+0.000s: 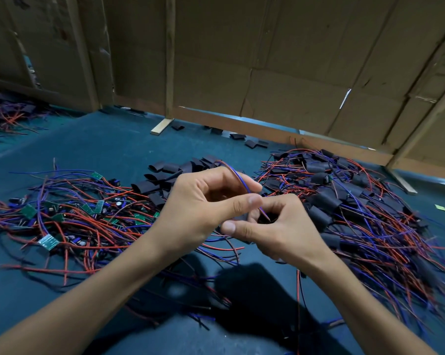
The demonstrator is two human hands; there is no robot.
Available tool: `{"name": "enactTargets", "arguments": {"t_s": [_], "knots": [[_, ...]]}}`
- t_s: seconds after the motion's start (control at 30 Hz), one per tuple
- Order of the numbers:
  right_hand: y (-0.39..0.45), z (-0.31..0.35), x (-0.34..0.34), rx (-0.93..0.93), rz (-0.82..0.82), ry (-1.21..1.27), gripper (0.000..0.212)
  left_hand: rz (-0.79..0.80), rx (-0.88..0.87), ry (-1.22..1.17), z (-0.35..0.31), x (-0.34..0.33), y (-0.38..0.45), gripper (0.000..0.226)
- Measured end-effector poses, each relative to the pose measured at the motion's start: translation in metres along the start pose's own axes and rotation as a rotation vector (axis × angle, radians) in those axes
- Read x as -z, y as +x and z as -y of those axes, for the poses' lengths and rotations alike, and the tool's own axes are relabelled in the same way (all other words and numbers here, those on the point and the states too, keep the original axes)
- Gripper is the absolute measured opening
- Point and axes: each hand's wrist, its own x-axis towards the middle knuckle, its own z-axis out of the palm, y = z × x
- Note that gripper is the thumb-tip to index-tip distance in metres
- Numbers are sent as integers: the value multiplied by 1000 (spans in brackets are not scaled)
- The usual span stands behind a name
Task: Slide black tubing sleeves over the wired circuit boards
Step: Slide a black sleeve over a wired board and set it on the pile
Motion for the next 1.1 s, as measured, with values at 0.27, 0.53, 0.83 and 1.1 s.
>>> {"name": "enactTargets", "arguments": {"t_s": [0.27,0.53,0.83,1.1], "knots": [[-3,3,0,53,109,32,54,31,-31,35,-5,2,2,11],[-2,1,3,56,130,25,44,66,-47,102,-4,4,-1,10],[-2,2,-11,-164,300,426,62,154,133,221,6,12,8,36],[-1,5,-8,-434,523,883,62,22,994,-626,19,21,18,66]]}}
